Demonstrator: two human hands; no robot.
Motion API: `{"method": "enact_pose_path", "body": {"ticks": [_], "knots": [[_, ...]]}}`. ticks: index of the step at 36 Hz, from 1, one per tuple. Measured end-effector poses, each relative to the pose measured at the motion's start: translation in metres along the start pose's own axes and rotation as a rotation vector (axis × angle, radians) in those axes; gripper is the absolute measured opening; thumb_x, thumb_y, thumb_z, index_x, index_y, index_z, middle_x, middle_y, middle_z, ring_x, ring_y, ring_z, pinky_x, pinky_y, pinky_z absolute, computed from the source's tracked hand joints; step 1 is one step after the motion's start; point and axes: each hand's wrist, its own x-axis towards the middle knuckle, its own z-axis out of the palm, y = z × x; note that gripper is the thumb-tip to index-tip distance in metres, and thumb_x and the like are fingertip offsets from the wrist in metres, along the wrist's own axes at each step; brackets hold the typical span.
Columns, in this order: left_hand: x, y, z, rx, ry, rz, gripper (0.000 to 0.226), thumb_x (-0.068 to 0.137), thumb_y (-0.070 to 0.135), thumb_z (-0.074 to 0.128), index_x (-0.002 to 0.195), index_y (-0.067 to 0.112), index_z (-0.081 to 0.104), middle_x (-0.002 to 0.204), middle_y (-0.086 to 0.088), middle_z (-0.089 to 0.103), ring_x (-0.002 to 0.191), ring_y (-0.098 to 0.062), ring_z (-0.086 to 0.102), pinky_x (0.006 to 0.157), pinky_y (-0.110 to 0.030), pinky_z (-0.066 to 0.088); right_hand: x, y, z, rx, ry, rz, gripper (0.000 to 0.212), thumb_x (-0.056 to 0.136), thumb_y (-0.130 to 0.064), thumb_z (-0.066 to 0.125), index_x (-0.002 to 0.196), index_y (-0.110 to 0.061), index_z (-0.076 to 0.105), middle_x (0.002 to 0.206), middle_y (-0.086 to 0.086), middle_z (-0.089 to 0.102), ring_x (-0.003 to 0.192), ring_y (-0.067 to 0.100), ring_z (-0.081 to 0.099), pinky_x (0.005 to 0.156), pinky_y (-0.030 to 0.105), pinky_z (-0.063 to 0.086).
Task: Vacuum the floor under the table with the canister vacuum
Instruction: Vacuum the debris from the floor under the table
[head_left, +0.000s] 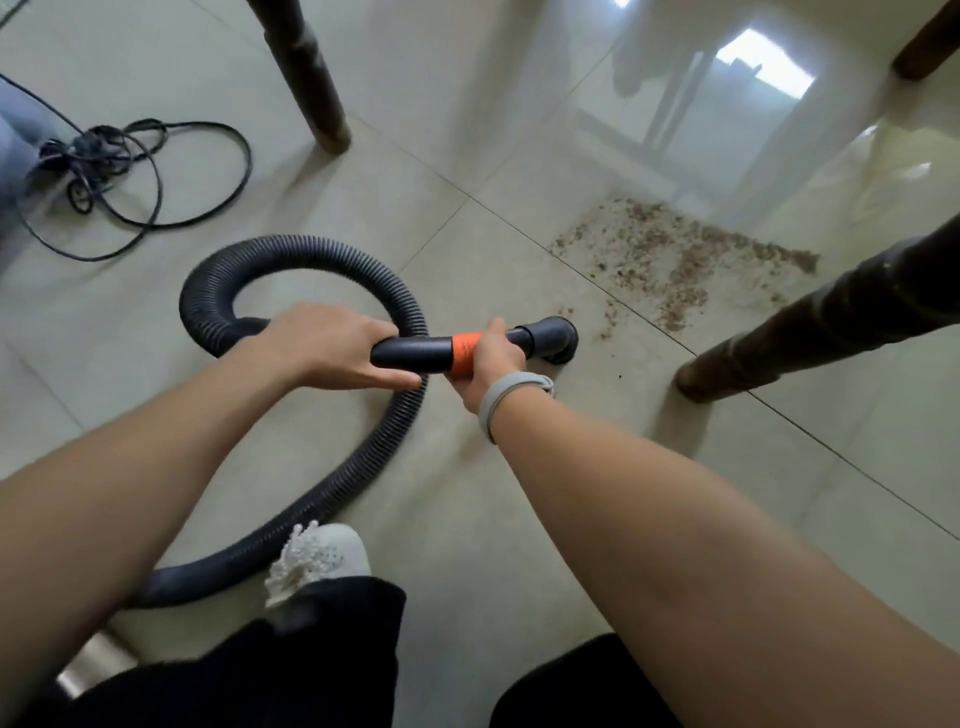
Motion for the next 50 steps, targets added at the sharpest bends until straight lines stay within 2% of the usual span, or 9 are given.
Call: {"method": "enact_pose_path", "body": {"ticks": [8, 13, 19, 25, 27, 31, 35, 43, 50], "knots": [[0.006, -0.009, -0.002, 0.254, 0.08, 0.142, 0.061, 0.074, 0.084, 0.032, 0.092, 0.029, 0.05, 0.081, 0.003, 0.063, 0.077, -0.022, 0.059, 0.059, -0.03, 0.033, 0.009, 0.002, -0.002, 0.199, 0.042, 0.06, 0.045, 0.098, -0.035, 0.038, 0.129, -0.004, 0.046, 0.124, 0.015, 0.051, 0.11, 0.034, 0.055, 0.082, 0.049, 0.055], [0.0, -0.01, 0.008, 0.254, 0.042, 0.198, 0.058, 0.08, 0.078, 0.032, 0.092, 0.024, 0.048, 0.076, 0.003, 0.052, 0.07, -0.019, 0.047, 0.059, -0.031, 0.031, 0.007, 0.03, 0.02, 0.211, 0.096, 0.081, 0.043, 0.095, -0.039, 0.039, 0.119, -0.006, 0.049, 0.122, 0.016, 0.054, 0.105, 0.035, 0.058, 0.083, 0.051, 0.055], [-0.011, -0.055, 0.006, 0.147, 0.003, 0.116, 0.052, 0.077, 0.079, 0.035, 0.077, 0.028, 0.046, 0.067, 0.005, 0.053, 0.066, -0.018, 0.05, 0.058, -0.03, 0.033, -0.006, 0.038, 0.061, 0.232, 0.024, 0.084, 0.042, 0.095, -0.036, 0.04, 0.121, -0.005, 0.048, 0.122, 0.016, 0.052, 0.104, 0.035, 0.058, 0.071, 0.048, 0.057], [-0.027, -0.071, 0.028, -0.041, 0.03, -0.098, 0.046, 0.077, 0.08, 0.035, 0.066, 0.036, 0.041, 0.072, 0.007, 0.051, 0.079, -0.021, 0.053, 0.067, -0.032, 0.035, 0.001, 0.03, 0.089, 0.085, -0.049, 0.029, 0.038, 0.094, -0.032, 0.038, 0.12, -0.005, 0.045, 0.124, 0.018, 0.053, 0.106, 0.036, 0.058, 0.054, 0.04, 0.054], [-0.033, -0.075, 0.036, -0.088, 0.057, -0.155, 0.048, 0.077, 0.08, 0.036, 0.064, 0.034, 0.041, 0.073, 0.005, 0.052, 0.086, -0.024, 0.059, 0.069, -0.032, 0.036, 0.002, 0.028, 0.098, 0.038, -0.093, 0.013, 0.032, 0.095, -0.03, 0.039, 0.115, -0.006, 0.046, 0.123, 0.017, 0.054, 0.105, 0.035, 0.058, 0.057, 0.041, 0.054], [-0.037, -0.081, 0.045, -0.128, 0.105, -0.249, 0.052, 0.077, 0.08, 0.036, 0.069, 0.029, 0.045, 0.076, 0.002, 0.054, 0.092, -0.028, 0.061, 0.071, -0.033, 0.037, 0.002, 0.021, 0.111, -0.047, -0.14, 0.003, 0.041, 0.095, -0.029, 0.041, 0.127, -0.004, 0.044, 0.121, 0.017, 0.055, 0.106, 0.034, 0.058, 0.066, 0.043, 0.055], [-0.033, -0.08, 0.048, -0.14, 0.122, -0.261, 0.054, 0.077, 0.079, 0.036, 0.076, 0.027, 0.052, 0.076, 0.003, 0.056, 0.09, -0.027, 0.061, 0.069, -0.032, 0.036, 0.01, 0.022, 0.117, -0.064, -0.097, -0.029, 0.046, 0.089, -0.035, 0.044, 0.126, -0.007, 0.044, 0.12, 0.015, 0.056, 0.105, 0.033, 0.059, 0.085, 0.047, 0.053], [-0.013, -0.052, 0.049, -0.152, 0.037, -0.056, 0.051, 0.078, 0.077, 0.037, 0.074, 0.027, 0.047, 0.07, 0.006, 0.054, 0.073, -0.022, 0.051, 0.066, -0.032, 0.035, 0.011, 0.034, 0.07, 0.069, 0.145, -0.024, 0.051, 0.094, -0.035, 0.042, 0.13, 0.0, 0.039, 0.126, 0.014, 0.051, 0.11, 0.034, 0.055, 0.089, 0.052, 0.052], [0.004, -0.031, 0.06, -0.147, 0.056, 0.091, 0.052, 0.081, 0.075, 0.037, 0.079, 0.024, 0.049, 0.063, 0.006, 0.051, 0.068, -0.022, 0.051, 0.06, -0.033, 0.033, 0.014, 0.049, 0.034, 0.163, 0.264, -0.093, 0.05, 0.095, -0.039, 0.044, 0.126, 0.0, 0.045, 0.111, 0.01, 0.057, 0.097, 0.026, 0.055, 0.092, 0.037, 0.048]]}}
